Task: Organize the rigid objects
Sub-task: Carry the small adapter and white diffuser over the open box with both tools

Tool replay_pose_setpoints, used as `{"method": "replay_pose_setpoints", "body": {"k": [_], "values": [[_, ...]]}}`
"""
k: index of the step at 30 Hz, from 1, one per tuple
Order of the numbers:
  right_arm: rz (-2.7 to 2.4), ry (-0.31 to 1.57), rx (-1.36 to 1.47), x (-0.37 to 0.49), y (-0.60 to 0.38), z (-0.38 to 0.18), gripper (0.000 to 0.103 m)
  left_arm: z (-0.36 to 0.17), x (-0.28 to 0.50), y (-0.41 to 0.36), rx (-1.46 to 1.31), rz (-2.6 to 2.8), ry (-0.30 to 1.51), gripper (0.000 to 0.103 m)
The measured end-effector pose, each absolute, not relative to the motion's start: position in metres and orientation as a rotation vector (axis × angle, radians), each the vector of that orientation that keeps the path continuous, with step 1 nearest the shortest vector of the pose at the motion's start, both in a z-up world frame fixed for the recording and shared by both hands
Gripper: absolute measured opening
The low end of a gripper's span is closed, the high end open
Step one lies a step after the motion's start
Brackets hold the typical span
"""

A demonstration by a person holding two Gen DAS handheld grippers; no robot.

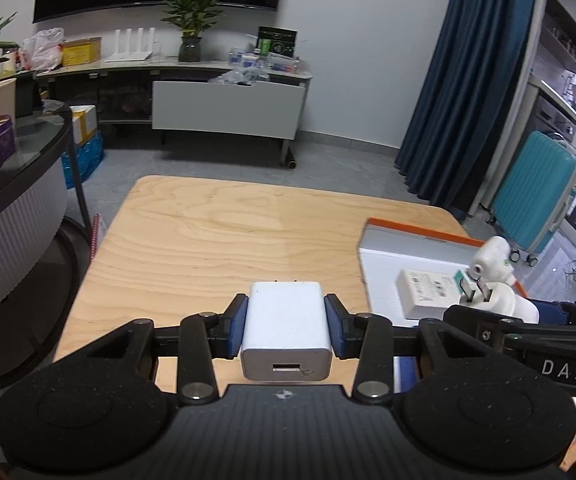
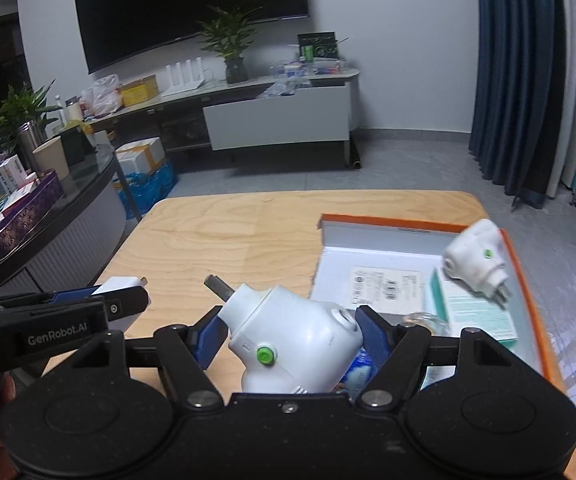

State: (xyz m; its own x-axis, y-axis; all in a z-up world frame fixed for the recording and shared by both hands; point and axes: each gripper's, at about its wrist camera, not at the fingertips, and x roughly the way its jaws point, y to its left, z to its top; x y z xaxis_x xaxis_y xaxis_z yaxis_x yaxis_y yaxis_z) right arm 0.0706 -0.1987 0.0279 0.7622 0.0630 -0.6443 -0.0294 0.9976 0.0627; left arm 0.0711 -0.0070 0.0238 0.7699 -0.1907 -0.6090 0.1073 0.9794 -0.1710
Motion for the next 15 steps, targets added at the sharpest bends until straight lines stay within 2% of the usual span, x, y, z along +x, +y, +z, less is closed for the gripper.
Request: {"method": "replay_pose_setpoints", "body": {"k": [15], "values": [[-0.035,0.662,0.083,0.041,-0.240,0.039,0.084,0.030,0.060,-0.043,-0.097,-0.252,0.660,0.041]]}}
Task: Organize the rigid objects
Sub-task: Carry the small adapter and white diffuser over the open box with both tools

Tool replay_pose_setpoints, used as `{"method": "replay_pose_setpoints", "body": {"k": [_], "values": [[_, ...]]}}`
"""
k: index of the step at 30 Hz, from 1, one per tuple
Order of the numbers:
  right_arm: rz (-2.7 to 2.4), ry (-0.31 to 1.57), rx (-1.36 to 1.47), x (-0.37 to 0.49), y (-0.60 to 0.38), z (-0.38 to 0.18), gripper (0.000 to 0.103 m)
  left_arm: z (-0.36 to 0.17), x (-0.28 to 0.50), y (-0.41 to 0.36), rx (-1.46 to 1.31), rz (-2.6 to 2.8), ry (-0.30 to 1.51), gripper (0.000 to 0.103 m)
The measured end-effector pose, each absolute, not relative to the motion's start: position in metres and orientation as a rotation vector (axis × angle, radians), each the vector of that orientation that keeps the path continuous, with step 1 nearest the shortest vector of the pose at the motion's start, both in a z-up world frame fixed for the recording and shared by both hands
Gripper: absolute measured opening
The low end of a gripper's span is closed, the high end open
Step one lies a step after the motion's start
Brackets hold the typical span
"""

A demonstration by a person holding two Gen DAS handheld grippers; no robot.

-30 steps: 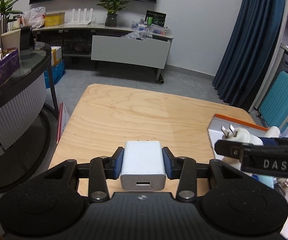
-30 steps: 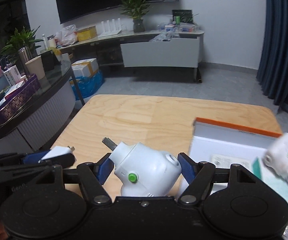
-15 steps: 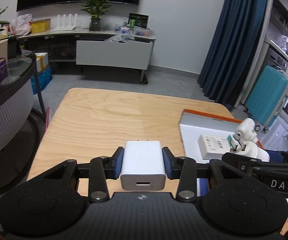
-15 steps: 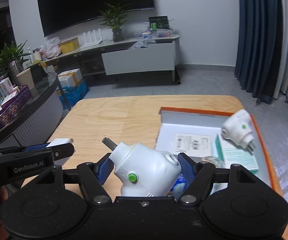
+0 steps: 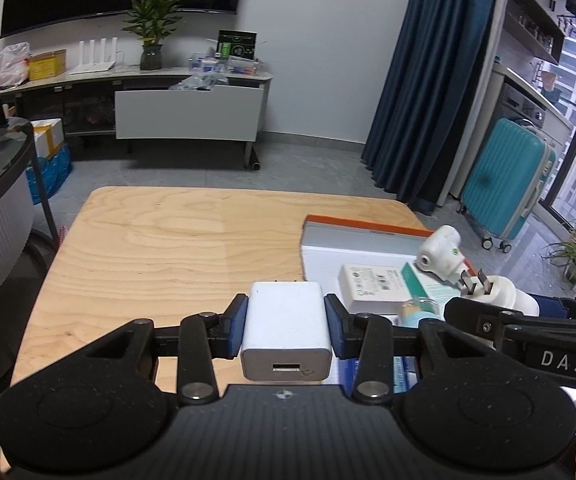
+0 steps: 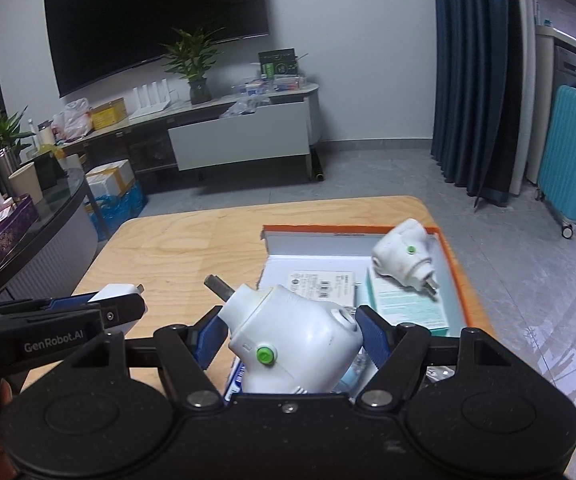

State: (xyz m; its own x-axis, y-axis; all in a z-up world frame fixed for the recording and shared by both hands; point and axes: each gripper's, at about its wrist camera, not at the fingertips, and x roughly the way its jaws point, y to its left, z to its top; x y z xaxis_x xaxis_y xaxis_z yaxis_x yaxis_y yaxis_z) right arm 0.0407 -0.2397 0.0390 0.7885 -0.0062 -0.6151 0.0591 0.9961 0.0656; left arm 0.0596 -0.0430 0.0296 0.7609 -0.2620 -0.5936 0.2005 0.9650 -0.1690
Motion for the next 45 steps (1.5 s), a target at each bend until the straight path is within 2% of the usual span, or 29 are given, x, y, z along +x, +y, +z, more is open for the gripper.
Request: {"method": "replay_pose_setpoints", "body": {"k": [28,45], "values": [[-0.166,0.621,0.144,0.021,-0.295,0.046,0.084,0.029,0.064,-0.099,-0.049,-0.382,0.664,0.041],[-0.160,0.614,0.151,0.024,-0.297,0.045,0.084,0.028,0.071,-0.111,-0.032,-0.392,0.669,0.041]]}}
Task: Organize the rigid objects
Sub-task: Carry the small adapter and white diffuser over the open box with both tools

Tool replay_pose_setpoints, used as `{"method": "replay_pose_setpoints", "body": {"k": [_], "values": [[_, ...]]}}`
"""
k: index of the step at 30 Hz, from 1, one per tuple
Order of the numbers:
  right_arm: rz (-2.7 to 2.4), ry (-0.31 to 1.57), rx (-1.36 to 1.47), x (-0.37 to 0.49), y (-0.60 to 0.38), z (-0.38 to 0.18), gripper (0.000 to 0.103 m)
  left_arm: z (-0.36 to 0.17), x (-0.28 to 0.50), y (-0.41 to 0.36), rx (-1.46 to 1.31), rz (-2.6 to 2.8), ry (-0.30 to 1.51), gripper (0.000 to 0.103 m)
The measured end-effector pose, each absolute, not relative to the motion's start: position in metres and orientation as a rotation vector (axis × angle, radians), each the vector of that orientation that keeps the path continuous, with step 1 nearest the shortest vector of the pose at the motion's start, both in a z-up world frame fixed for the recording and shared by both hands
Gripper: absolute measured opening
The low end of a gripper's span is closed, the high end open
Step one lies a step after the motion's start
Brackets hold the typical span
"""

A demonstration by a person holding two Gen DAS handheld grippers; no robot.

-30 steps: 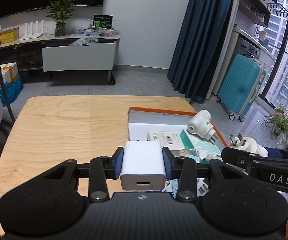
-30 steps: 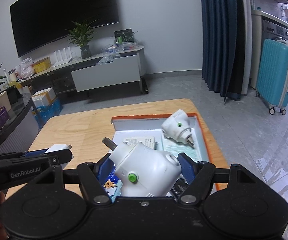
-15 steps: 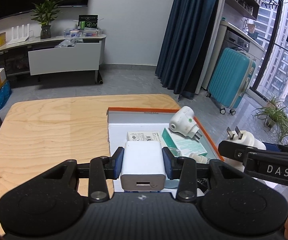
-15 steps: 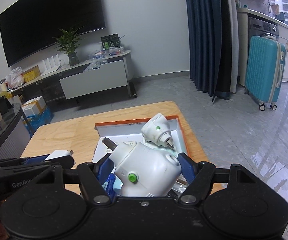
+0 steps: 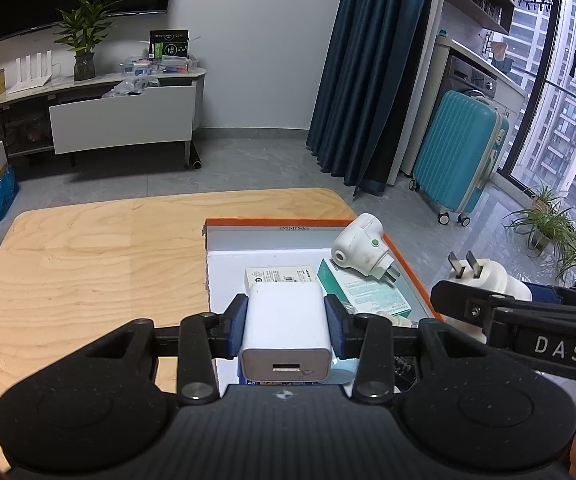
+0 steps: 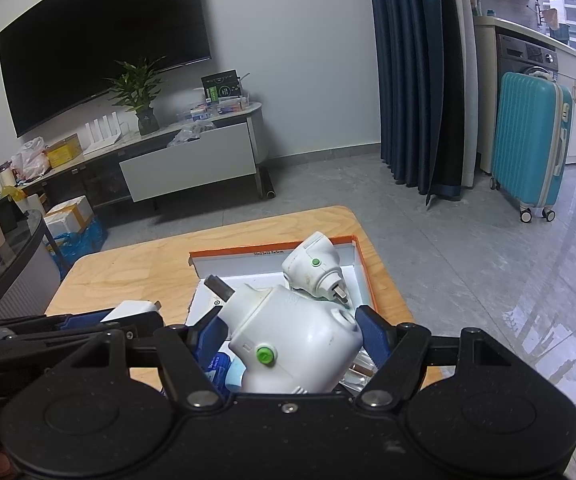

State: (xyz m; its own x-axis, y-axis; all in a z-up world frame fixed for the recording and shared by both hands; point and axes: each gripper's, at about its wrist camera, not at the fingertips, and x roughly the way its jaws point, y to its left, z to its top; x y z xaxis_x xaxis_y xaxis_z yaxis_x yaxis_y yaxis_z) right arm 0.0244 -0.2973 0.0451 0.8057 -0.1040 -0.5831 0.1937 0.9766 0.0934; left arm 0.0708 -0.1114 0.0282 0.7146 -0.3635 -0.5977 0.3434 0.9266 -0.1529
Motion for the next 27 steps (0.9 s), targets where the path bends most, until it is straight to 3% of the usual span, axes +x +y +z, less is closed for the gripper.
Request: {"method": "replay_pose_setpoints", "body": {"k": [27], "values": [[-0.151,0.623,0.158,0.027,-0.296,0.044,0.084,0.025,0.082,-0.119,-0.017,-0.398,0.683,0.041]]}}
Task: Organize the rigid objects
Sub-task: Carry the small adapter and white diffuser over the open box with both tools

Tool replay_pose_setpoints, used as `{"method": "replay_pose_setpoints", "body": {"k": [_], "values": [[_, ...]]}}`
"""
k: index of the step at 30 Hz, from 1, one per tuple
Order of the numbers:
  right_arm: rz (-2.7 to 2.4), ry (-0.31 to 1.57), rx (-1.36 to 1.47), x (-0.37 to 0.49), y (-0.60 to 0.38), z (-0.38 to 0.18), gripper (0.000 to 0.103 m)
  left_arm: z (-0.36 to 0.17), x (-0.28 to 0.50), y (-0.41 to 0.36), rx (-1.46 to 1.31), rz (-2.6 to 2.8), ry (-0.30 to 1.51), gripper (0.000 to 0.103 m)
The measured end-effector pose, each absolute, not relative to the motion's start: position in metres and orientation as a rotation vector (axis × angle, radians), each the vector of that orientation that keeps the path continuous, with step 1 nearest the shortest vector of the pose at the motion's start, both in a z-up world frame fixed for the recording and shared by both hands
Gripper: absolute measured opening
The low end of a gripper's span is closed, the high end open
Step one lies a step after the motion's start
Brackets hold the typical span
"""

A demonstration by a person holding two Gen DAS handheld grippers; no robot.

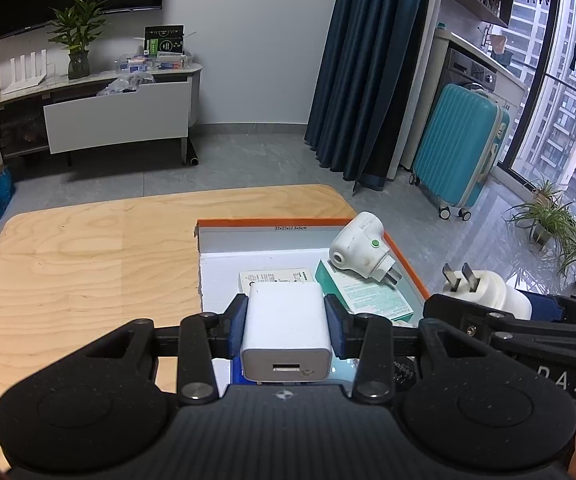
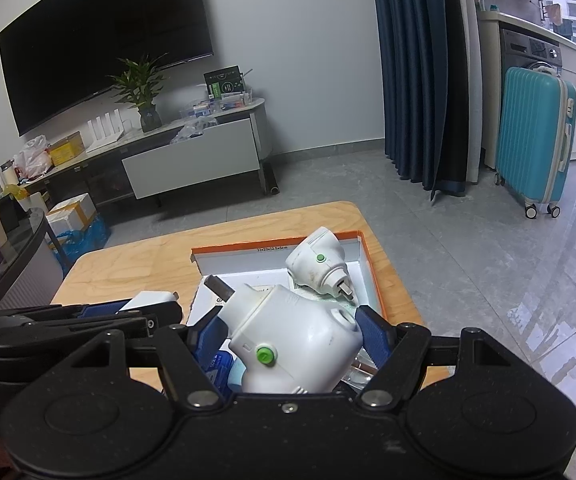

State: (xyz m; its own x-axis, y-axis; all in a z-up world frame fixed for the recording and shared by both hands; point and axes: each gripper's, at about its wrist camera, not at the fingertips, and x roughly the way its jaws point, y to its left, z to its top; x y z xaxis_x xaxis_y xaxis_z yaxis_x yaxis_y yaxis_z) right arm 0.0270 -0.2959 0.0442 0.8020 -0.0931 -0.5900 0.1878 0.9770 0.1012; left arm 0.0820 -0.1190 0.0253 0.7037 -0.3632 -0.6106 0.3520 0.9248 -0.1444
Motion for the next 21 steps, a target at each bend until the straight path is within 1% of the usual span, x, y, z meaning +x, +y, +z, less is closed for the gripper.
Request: {"method": "replay_pose_setpoints", "body": {"k": [21], "values": [[-0.145,0.624,0.163,0.0297,-0.2940,0.0431,0.084,0.0233,0.0854,-0.1231,-0.013,-0.401,0.686,0.041]]}}
